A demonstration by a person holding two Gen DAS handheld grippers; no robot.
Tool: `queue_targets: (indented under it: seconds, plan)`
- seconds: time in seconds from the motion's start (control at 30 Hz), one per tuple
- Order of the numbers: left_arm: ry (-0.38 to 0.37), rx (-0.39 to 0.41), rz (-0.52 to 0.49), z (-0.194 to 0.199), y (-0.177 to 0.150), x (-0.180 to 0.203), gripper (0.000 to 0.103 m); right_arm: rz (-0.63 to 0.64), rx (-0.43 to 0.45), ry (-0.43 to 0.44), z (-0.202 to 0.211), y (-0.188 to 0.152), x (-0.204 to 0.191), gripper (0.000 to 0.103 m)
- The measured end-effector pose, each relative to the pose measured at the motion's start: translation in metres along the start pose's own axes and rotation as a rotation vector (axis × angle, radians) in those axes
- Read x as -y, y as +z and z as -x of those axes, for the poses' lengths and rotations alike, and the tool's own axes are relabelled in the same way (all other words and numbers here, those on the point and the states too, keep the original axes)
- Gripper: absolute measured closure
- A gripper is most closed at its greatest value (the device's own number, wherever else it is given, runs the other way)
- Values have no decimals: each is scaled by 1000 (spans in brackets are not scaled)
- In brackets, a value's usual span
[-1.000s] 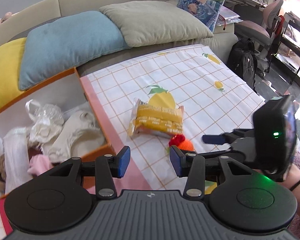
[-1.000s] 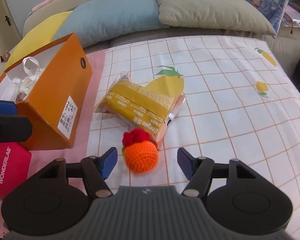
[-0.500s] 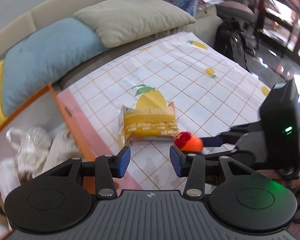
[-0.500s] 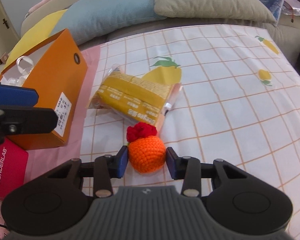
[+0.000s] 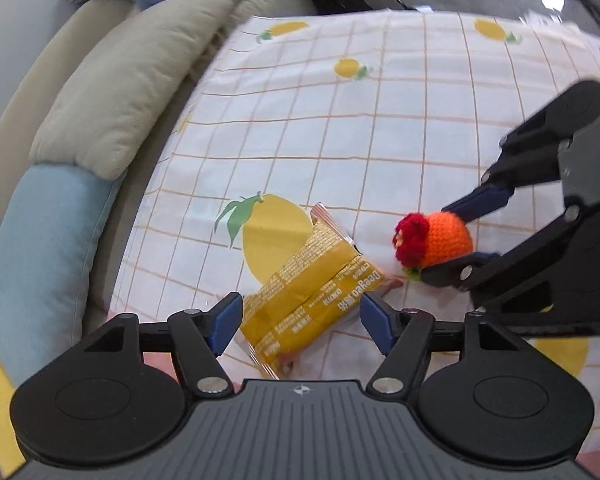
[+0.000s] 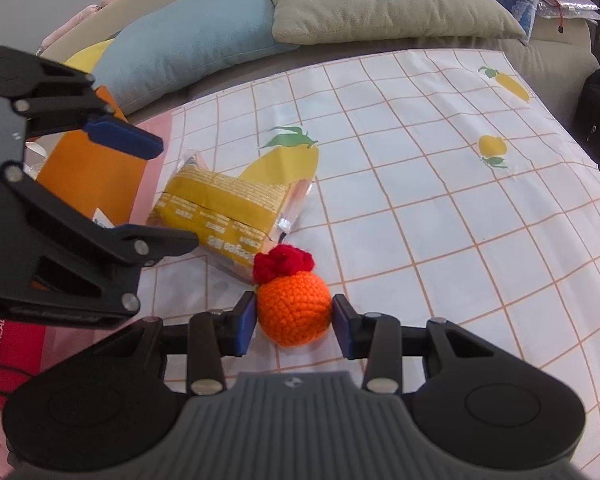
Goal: Organize soft objects
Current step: 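Grasp the orange crocheted ball with the right tool while the left tool grasps the yellow packet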
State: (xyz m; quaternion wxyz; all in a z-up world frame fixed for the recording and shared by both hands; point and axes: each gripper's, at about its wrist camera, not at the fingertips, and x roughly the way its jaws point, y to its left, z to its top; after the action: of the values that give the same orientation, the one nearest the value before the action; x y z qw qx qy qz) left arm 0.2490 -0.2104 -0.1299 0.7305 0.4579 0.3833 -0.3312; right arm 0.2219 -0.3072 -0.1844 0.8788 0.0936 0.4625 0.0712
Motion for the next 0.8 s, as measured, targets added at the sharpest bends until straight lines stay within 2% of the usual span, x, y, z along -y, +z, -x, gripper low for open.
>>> queue_targets:
  seconds: [0.23,0.3,0.37,0.47,0.6,0.67,0.8]
  plan:
    - [16,-40,-300,-29,6,22,21,-60,-13,-7,-6,3,11,63]
    - [-7,-75,-342,-38,3,24,19,-74,-11,-2,-7,3,12,63]
    - [1,-105,-366,-47,-1,24,18,-75,-7,-3,-8,3,12,63]
    - [13,-120,-343,-54,-3,24,19,-69,-9,-5,-10,3,10,62]
    - [15,-148,-263,-56,1,20,34,-63,-16,-9,-13,2,8,62]
    - [20,-146,-226,-54,1,19,37,-56,-13,-13,-13,1,7,62]
    - [49,-140,-148,-47,1,19,52,-50,-12,-12,-12,0,6,62]
